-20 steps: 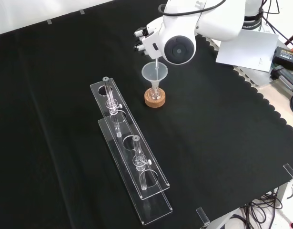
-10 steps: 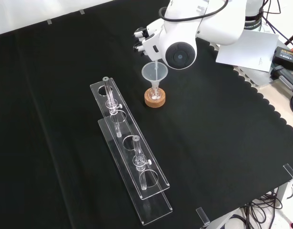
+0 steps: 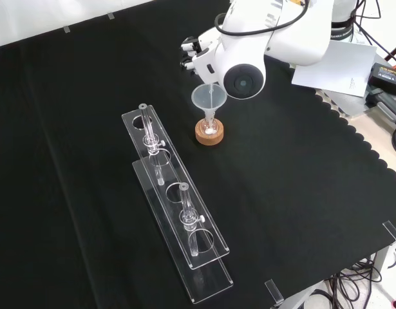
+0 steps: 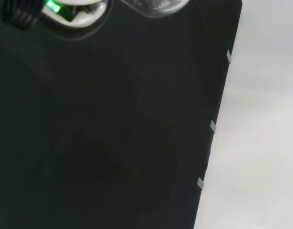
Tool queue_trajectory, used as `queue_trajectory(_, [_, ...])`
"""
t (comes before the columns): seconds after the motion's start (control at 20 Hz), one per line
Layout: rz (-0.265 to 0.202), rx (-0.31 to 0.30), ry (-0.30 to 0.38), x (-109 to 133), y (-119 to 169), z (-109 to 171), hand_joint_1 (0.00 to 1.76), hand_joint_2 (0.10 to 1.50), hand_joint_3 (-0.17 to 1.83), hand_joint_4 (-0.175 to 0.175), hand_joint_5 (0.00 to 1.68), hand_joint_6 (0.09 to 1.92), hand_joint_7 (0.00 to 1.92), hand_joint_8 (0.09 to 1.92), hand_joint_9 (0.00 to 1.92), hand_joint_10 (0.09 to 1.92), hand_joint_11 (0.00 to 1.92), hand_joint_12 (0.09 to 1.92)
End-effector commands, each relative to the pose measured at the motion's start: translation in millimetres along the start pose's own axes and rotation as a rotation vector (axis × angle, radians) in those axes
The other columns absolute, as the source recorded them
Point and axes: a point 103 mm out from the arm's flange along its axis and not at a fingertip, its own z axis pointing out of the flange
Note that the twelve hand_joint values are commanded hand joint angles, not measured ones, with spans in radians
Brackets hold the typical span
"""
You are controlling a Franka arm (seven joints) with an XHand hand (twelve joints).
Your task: Pour all the NaCl from the weighing funnel into the round-bottom flask.
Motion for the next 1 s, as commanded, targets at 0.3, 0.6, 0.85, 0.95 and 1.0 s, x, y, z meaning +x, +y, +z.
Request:
queue_trajectory(0.3, [0.014,0.001,-0.052,0.7,-1.8,-7.0,1.10,0.74,0.55,0.175,1.21,0.75,0.61,0.64,1.02,0.23,0.89,0.99])
queue_trajectory(0.6, [0.018,0.000,-0.069,-0.5,-3.1,-9.7,1.10,0.74,0.55,0.175,1.21,0.75,0.61,0.64,1.02,0.23,0.89,0.99])
queue_trajectory(0.85, [0.020,0.001,-0.083,-1.1,-3.8,-9.0,1.10,0.74,0.55,0.175,1.21,0.75,0.61,0.64,1.02,0.23,0.89,0.99])
queue_trajectory(0.95, [0.022,-0.002,-0.087,-1.7,-4.4,-9.9,1.10,0.74,0.55,0.175,1.21,0.75,0.61,0.64,1.02,0.23,0.89,0.99])
queue_trajectory(1.0, [0.021,-0.003,-0.091,-1.9,-4.8,-10.5,1.10,0.74,0.55,0.175,1.21,0.75,0.61,0.64,1.02,0.23,0.89,0.99])
